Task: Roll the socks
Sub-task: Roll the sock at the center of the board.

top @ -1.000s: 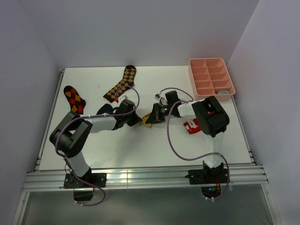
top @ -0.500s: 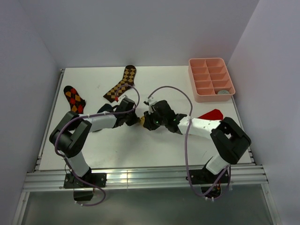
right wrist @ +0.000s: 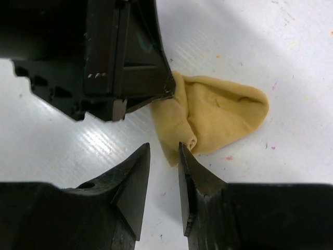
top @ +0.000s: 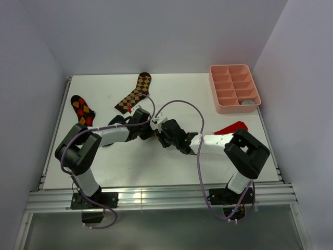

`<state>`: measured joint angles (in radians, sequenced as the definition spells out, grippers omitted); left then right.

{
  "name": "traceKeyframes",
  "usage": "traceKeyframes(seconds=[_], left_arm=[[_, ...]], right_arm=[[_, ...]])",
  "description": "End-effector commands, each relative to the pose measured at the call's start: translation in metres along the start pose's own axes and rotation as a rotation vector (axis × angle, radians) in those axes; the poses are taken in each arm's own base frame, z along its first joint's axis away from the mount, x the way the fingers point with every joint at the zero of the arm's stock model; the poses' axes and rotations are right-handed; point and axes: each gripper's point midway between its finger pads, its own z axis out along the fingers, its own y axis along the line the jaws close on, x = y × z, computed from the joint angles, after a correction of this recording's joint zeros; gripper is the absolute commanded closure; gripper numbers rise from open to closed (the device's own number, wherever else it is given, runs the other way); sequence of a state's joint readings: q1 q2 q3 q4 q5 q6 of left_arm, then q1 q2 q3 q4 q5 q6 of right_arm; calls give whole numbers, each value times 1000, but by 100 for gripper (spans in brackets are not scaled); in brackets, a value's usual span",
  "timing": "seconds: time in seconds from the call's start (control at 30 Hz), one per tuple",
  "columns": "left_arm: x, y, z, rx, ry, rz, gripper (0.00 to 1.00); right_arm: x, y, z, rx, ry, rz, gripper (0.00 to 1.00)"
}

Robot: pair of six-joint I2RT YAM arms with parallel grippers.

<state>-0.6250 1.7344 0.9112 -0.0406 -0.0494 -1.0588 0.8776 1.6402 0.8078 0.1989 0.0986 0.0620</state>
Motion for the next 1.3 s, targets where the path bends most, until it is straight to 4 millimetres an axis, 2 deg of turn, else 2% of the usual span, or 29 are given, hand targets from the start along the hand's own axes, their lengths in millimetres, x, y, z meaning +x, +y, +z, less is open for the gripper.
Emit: traceKeyframes(seconds=[0.0,0.2,0.57,0.7,0.73,0.8,0.87,0.97,1.0,1.07,1.1,1.17,1.2,1.27], left_arm=[[-6,-14,-7,34,-1,17,100],[-6,-17,-7,46,7,17,100],[-5,-23,-7,67,22,16,100],[-4,-26,-7,74,31,15,100],[-4,-27,-7,77,31,16,100],[-7,-28,-8,79,24,12,100],[-9,-30,-11,88,15,11,99],[-15,-29,-15,92,-5,1,89],[-16,-29,-17,96,-9,-4,79],[-19,-27,-22,107,-23,-17,68],[-20,-27,-24,112,-27,-23,60],[-29,-21,-28,98,-70,-38,53],[-30,-19,-29,96,-77,-45,48],[-32,-13,-33,87,-95,-61,41]], right_arm=[[-25,-7,9,60,-70,-25,63],[-16,-2,19,37,-39,-31,62],[21,10,39,-8,98,-70,59],[25,10,46,9,145,-76,60],[30,8,45,20,171,-75,61],[34,6,48,35,200,-79,69],[41,4,49,38,239,-78,83],[49,9,46,3,286,-62,100],[49,8,45,-7,291,-48,100],[47,17,39,-81,300,3,100],[46,13,37,-96,303,35,100],[39,16,32,-154,298,116,100],[38,29,27,-252,309,160,100],[36,24,25,-302,323,267,100]])
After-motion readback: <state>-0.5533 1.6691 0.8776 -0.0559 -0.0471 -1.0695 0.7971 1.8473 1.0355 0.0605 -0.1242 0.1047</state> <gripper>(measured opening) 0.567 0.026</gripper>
